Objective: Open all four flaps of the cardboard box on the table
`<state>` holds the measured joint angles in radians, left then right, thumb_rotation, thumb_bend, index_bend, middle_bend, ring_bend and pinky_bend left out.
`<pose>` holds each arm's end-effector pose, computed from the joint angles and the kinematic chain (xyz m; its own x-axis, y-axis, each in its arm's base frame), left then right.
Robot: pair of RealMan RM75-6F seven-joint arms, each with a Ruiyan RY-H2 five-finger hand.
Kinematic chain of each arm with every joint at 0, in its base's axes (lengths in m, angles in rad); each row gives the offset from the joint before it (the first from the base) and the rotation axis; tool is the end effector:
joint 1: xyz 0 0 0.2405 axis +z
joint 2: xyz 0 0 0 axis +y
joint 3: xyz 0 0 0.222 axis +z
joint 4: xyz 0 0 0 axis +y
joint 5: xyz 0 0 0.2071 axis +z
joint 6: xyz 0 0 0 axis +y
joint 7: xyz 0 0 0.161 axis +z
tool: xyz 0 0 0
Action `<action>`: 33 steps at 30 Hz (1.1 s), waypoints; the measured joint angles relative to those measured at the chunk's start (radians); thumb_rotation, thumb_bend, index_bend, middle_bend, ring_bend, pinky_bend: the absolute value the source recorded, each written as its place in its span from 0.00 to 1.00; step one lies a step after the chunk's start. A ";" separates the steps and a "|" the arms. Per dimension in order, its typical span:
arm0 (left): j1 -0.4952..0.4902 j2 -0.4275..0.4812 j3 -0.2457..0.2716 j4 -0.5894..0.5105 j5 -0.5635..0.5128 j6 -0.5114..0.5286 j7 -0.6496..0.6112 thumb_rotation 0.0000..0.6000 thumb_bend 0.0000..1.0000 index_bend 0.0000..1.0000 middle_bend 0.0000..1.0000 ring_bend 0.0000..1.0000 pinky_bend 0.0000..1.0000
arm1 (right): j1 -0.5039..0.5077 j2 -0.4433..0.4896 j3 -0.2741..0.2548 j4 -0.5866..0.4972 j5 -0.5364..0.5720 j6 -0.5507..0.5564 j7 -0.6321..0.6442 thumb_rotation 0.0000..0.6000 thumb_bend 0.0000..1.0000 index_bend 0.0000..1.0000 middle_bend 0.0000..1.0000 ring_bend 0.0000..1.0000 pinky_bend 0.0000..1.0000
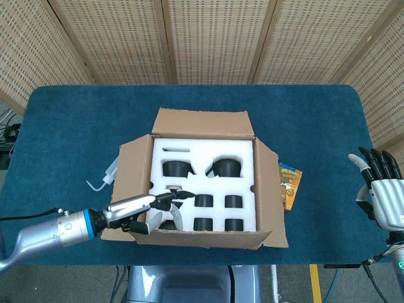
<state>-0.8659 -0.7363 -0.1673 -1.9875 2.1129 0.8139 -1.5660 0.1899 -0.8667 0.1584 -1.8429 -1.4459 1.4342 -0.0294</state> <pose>-0.0255 0.2509 0.1039 -0.0285 0.9111 0.4113 0.7820 -0.2360 0.5769 -0.2242 -0.2385 0.2057 0.4217 0.0953 0.9017 -0.8985 -0.0898 0.4297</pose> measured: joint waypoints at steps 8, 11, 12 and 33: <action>-0.135 0.041 0.223 0.107 0.265 0.273 -0.192 0.39 0.82 0.41 0.00 0.00 0.00 | -0.003 0.000 0.000 -0.002 0.001 0.004 0.000 1.00 0.98 0.14 0.07 0.00 0.00; -0.167 0.049 0.265 0.106 0.305 0.293 -0.193 0.39 0.82 0.41 0.00 0.00 0.00 | -0.005 0.000 0.000 -0.001 0.000 0.007 0.003 1.00 0.98 0.14 0.07 0.00 0.00; -0.175 0.051 0.276 0.103 0.314 0.295 -0.190 0.39 0.82 0.41 0.00 0.00 0.00 | -0.006 0.001 -0.001 0.000 0.000 0.008 0.004 1.00 0.98 0.14 0.07 0.00 0.00; -0.047 0.065 0.265 0.022 -0.038 0.215 0.499 0.36 0.56 0.28 0.00 0.00 0.00 | -0.012 -0.020 -0.004 0.055 0.012 0.003 0.050 1.00 0.98 0.14 0.05 0.00 0.00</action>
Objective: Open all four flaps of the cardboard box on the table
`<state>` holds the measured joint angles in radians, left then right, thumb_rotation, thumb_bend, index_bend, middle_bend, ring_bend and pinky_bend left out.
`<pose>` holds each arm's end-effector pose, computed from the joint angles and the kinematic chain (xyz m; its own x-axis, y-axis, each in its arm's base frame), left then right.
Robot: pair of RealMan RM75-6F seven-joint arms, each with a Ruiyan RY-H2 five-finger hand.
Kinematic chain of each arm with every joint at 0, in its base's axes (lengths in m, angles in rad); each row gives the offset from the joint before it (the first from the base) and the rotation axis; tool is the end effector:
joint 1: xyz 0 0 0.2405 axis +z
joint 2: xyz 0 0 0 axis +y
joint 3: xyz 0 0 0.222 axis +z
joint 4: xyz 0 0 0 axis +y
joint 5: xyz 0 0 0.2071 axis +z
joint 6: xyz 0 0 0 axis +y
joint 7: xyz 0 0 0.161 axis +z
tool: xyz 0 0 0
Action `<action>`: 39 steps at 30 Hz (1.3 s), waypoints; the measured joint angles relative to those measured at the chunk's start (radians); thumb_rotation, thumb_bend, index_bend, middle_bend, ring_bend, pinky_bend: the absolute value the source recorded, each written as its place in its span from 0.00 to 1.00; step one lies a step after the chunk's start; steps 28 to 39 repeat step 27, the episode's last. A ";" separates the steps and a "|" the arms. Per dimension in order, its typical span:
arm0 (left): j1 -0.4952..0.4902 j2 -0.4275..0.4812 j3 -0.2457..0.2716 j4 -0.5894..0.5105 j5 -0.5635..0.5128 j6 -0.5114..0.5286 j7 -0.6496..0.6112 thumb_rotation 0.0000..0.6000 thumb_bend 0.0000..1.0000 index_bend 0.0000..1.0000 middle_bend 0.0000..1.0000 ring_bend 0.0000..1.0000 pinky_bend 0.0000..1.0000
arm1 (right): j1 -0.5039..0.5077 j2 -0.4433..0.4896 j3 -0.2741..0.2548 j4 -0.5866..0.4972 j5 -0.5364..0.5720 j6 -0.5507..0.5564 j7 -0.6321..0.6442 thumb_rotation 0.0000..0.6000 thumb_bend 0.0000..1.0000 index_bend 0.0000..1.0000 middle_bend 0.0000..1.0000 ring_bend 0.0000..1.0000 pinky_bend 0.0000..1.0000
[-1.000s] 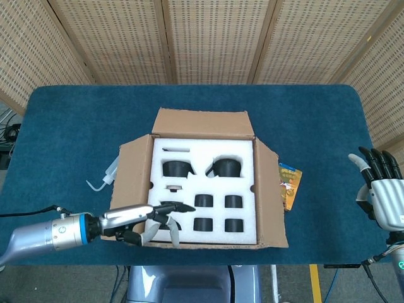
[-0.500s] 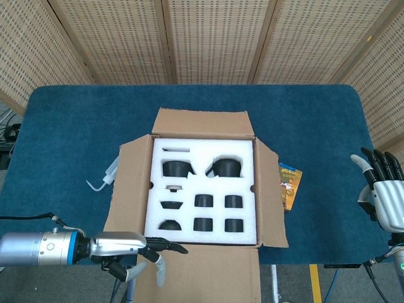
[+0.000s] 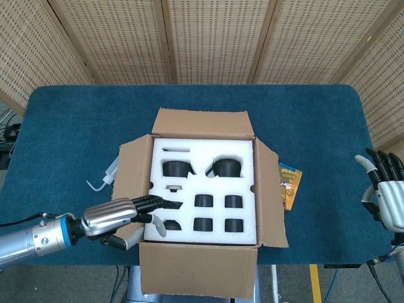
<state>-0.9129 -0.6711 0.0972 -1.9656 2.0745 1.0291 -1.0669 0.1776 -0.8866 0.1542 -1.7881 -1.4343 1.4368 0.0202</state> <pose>-0.0631 0.2399 0.1217 0.2610 0.7263 0.6359 0.7552 -0.5639 0.3342 -0.2391 -0.2372 0.2074 0.4073 0.0927 0.9086 -0.9085 -0.0602 0.4134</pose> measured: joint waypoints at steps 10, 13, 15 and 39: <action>0.238 -0.091 -0.054 -0.021 -0.332 0.083 0.690 0.38 0.47 0.21 0.00 0.00 0.00 | 0.002 -0.044 -0.006 0.034 0.022 -0.014 -0.015 1.00 0.87 0.11 0.03 0.00 0.00; 0.322 -0.135 -0.066 -0.021 -0.423 0.146 0.864 0.51 0.47 0.18 0.00 0.00 0.00 | 0.001 -0.055 -0.009 0.040 0.021 -0.014 -0.024 1.00 0.79 0.10 0.02 0.00 0.00; 0.371 -0.163 -0.072 -0.018 -0.465 0.191 0.949 0.57 0.47 0.15 0.00 0.00 0.00 | 0.000 -0.063 -0.012 0.044 0.020 -0.013 -0.032 1.00 0.75 0.09 0.01 0.00 0.00; 0.600 -0.339 -0.094 0.074 -0.543 0.468 1.237 0.66 0.47 0.09 0.00 0.00 0.00 | -0.025 -0.105 -0.026 0.058 0.020 0.022 -0.090 1.00 0.67 0.07 0.00 0.00 0.00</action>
